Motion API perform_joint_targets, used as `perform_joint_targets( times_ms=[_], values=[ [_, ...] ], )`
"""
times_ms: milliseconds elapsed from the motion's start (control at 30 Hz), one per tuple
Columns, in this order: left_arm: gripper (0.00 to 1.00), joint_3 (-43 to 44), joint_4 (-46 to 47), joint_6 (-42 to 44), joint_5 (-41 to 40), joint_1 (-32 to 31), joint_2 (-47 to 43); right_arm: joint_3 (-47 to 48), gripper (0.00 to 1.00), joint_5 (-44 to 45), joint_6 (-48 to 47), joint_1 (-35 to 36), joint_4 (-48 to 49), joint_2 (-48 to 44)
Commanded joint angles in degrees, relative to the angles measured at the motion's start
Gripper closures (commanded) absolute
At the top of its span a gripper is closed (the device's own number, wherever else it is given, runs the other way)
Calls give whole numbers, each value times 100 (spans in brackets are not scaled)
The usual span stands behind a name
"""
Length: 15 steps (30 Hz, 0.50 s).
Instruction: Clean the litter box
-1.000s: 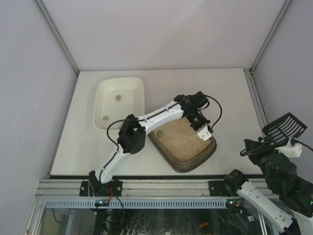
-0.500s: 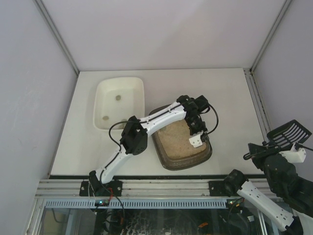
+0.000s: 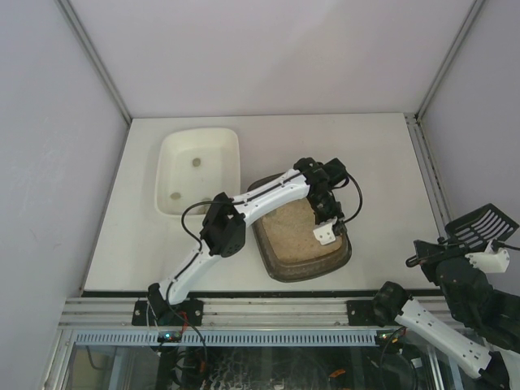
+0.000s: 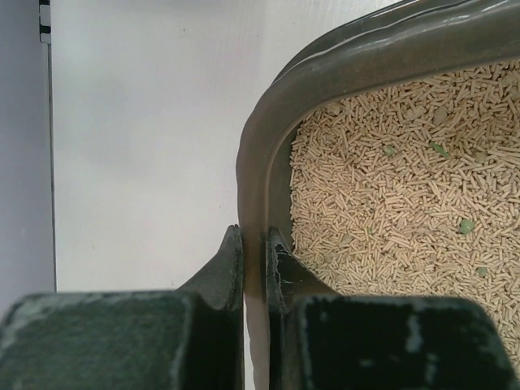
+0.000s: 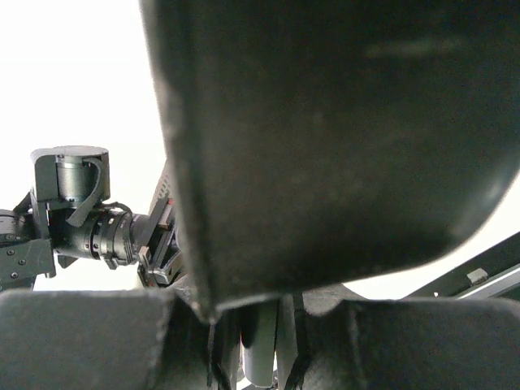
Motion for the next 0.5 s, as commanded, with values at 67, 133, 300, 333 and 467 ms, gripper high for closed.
perform_joint_targets(
  times_ms=[67,133,300,333,467],
  values=[
    [100,664,55,3924,-546,116,646,128,100,260,340,111,-210,-16],
    [100,715,184,3873,-475,137,740,125,100,275,391,141,-240,-43],
    [100,501,691,3487,-216,161,714,128,100,334,504,262,-305,-33],
    [100,299,863,3411,-115,154,571,125,100,355,519,294,-309,-25],
    [61,-361,1276,2921,240,116,-64,69,100,438,622,496,-303,-22]
  ],
)
